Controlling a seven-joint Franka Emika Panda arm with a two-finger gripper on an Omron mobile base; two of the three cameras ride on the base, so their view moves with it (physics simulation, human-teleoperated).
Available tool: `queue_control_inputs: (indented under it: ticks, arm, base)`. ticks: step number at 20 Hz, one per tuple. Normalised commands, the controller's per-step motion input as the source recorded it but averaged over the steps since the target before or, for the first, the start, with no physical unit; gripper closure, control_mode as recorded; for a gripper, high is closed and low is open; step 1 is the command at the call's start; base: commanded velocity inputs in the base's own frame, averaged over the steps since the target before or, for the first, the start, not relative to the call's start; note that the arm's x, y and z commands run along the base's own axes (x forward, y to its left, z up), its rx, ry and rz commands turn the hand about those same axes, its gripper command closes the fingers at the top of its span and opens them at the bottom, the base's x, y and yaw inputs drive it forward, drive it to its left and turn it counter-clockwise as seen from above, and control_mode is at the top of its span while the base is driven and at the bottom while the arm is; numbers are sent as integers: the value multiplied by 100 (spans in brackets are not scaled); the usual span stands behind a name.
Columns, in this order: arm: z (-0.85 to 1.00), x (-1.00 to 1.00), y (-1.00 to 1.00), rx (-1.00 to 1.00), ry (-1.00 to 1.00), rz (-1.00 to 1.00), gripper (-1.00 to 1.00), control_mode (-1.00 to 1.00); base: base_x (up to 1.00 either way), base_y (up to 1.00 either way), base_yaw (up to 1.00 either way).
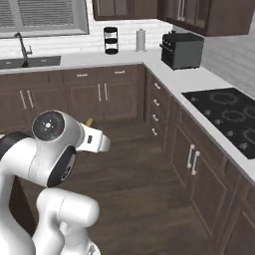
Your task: Start the toaster. Once the lever pops up, take the bread to the plate on the dining counter.
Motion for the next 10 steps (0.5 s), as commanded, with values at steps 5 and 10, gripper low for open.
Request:
queue_control_inputs:
  ticks: [5, 10]
  arm:
    - [0, 0, 0, 0, 0, 0, 100, 100]
    - [0, 0, 0, 0, 0, 0, 100, 100]
  base:
    - [-22, 36, 88]
    - [-51, 2, 83]
